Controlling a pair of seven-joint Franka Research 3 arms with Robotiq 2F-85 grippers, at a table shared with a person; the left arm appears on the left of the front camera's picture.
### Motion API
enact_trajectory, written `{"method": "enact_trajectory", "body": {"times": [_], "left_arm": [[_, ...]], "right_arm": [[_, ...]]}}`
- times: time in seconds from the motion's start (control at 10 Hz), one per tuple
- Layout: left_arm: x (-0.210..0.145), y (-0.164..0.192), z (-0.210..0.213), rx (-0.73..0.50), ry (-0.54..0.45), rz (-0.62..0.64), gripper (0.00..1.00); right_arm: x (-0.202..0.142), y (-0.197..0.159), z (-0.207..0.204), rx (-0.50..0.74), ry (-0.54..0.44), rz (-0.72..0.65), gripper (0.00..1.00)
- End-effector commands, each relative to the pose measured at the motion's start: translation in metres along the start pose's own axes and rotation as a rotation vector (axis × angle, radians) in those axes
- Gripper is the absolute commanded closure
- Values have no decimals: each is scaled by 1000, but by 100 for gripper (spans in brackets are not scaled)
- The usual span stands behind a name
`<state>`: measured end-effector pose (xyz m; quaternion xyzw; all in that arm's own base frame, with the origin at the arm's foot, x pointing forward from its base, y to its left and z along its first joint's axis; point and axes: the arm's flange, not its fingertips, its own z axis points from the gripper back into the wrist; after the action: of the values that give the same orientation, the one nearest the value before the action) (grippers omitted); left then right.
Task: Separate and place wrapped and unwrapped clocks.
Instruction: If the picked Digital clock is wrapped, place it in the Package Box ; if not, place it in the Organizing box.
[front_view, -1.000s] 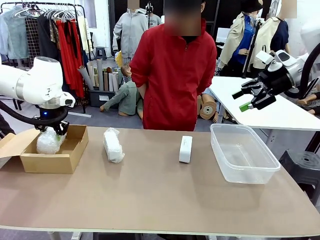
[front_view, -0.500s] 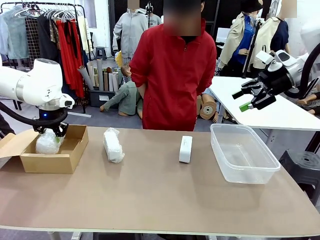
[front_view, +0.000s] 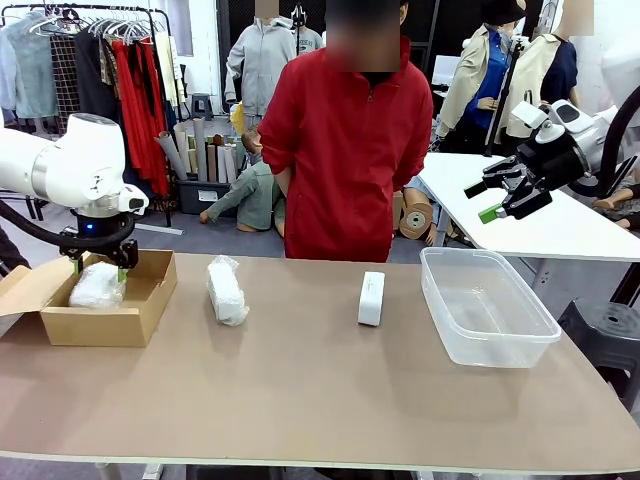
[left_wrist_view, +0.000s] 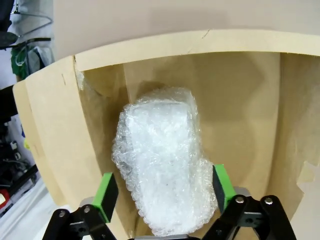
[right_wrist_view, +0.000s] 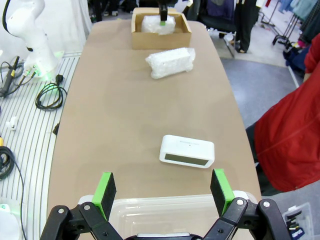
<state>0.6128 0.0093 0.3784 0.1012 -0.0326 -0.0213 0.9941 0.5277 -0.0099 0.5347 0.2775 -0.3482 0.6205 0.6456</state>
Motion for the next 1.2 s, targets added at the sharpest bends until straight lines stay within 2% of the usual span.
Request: {"method": "enact_trajectory", "body": {"times": [0.0,0.6,1.1], "left_arm": [[-1,2,9,26,-6,7,0],[-7,6,46,11,-31,10,0],[-4,7,39,8,-31,9,0]], "right_arm": [[1,0,1,-1,0,1,0],[1,0,1,-1,0,1,0],[1,0,1,-1,0,1,0]]}}
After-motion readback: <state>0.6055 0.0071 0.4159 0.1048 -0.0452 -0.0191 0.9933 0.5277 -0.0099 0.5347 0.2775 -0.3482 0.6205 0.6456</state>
